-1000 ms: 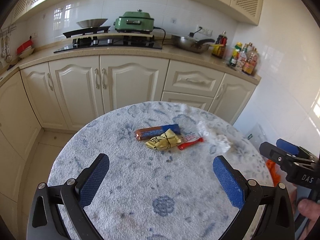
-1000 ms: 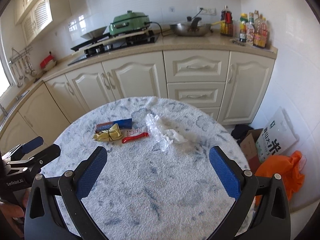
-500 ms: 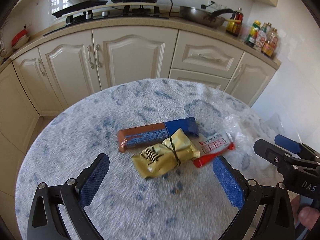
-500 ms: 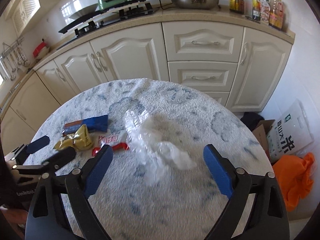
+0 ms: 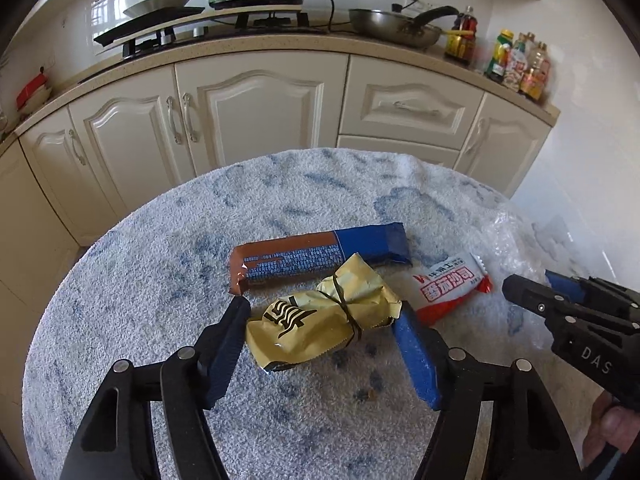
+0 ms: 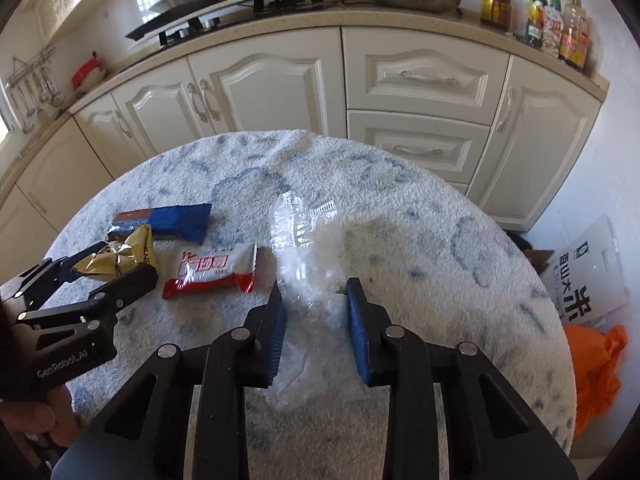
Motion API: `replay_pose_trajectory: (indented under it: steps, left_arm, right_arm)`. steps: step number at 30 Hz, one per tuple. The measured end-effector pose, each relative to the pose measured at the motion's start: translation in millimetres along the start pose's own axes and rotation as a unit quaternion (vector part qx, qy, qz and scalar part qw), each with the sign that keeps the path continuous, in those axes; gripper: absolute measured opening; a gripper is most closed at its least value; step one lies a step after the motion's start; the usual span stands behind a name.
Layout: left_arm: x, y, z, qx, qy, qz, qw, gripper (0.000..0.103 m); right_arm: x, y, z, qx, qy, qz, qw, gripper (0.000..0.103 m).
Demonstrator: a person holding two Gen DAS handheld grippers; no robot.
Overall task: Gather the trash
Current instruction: 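Grasp the clear plastic wrap with the right tool while the left tool grasps the yellow string-tied package, then carry the plastic wrap and yellow package with both tools over the blue bin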
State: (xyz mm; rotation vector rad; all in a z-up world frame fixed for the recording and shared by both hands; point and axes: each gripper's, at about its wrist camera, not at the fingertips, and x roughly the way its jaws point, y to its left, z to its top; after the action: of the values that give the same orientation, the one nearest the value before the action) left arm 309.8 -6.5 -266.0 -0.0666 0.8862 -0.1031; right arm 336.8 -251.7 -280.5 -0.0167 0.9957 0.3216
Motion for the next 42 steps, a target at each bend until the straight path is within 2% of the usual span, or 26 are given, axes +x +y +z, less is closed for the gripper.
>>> replay_pose_trajectory:
  steps: [8,18,24,33,42]
  left_arm:
    - [-27.9,7.4,-29.3,-0.003,0.007,-0.027,0.9996,0.066]
    - [-111.0,5.3,-68.2,0.005,-0.008,-0.056,0.9984,0.066]
    - [-159.5,-15.4,-85.8,0.032,-0.035,-0.078,0.9958,0.066]
    - [-219.1,-50.9,-95.7,0.068,-0.072,-0.100,0.9900,0.066]
    - [-271.9,-96.6,-98.8,0.101,-0.111,-0.127,0.9805,0.066]
  right_arm:
    - [-33.1,-7.4,-33.1,0.035,0.004,0.025,0.999,0.028]
    - [-103.8,-11.5,-78.3,0.057,-0.023,0.024,0.998,0.028]
    - [-145.5,-13.8,-93.5,0.065,-0.053,0.018,0.996,0.028]
    - [-196.6,-23.1,-107.8,0.071,-0.097,0.012,0.993,0.028]
    - [-244.4,-40.8,-120.1,0.081,-0.141,0.006,0.987,0.028]
